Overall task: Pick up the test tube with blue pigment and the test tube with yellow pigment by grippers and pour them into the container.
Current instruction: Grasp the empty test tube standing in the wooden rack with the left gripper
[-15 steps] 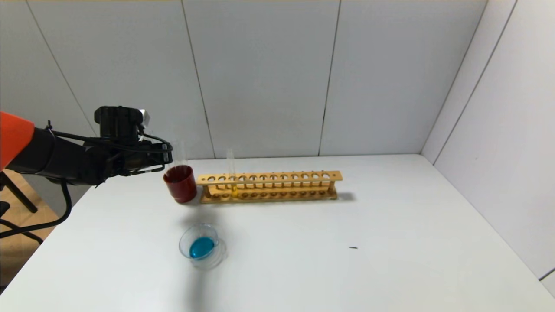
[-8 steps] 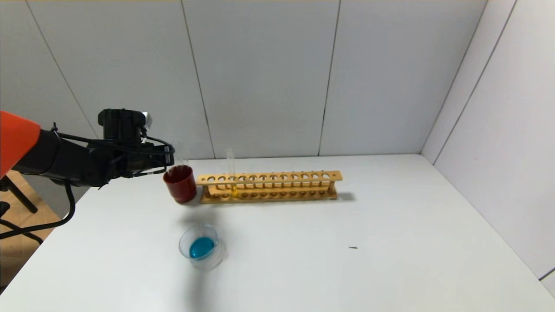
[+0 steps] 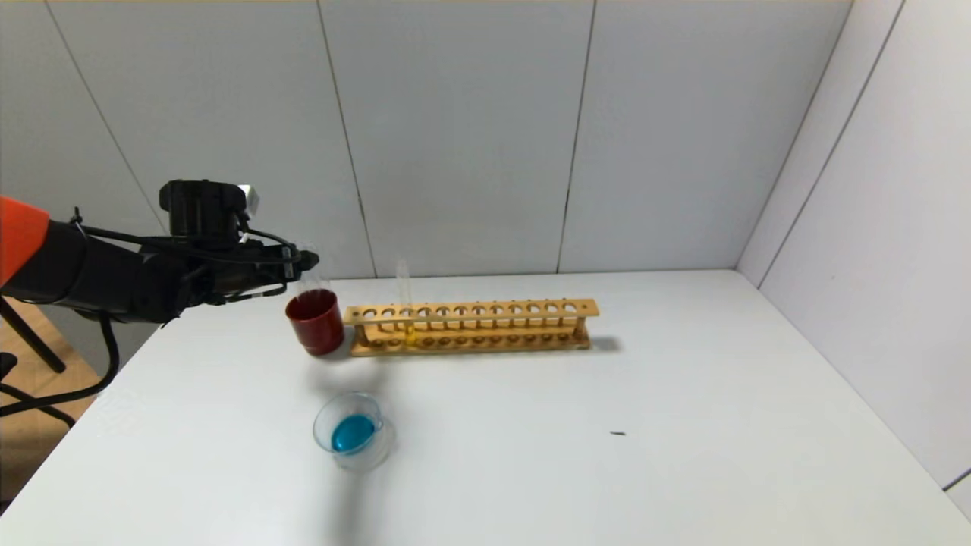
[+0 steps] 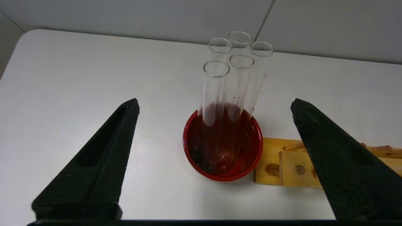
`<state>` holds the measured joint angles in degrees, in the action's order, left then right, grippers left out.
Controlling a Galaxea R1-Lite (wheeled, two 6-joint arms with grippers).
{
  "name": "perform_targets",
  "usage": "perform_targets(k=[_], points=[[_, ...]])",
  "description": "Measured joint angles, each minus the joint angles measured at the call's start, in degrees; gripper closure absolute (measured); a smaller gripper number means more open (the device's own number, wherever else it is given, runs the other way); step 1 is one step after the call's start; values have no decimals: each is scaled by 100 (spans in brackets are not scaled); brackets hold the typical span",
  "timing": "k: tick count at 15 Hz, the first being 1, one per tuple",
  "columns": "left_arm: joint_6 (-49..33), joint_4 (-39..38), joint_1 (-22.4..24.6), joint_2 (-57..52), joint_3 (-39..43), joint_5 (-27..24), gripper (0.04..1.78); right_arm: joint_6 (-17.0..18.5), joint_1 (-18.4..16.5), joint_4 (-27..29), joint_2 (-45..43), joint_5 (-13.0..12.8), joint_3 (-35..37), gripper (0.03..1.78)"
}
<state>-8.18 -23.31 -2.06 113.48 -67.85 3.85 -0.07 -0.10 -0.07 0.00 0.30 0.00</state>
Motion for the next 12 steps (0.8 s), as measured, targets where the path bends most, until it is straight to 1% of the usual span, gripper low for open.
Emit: perform_targets(k=[3,7,10,12], points=[[2,167,-223,-455,243,28,8,0,0,0,0,0,0,6],[5,178,-901,-1130,978,243,8,0,0,0,0,0,0,6],[6,151,-1298,-1534,1497,282,8,0,0,0,0,2,0,6],[17,140,-1543,-1709,1709,427,8,0,0,0,0,2,0,6]])
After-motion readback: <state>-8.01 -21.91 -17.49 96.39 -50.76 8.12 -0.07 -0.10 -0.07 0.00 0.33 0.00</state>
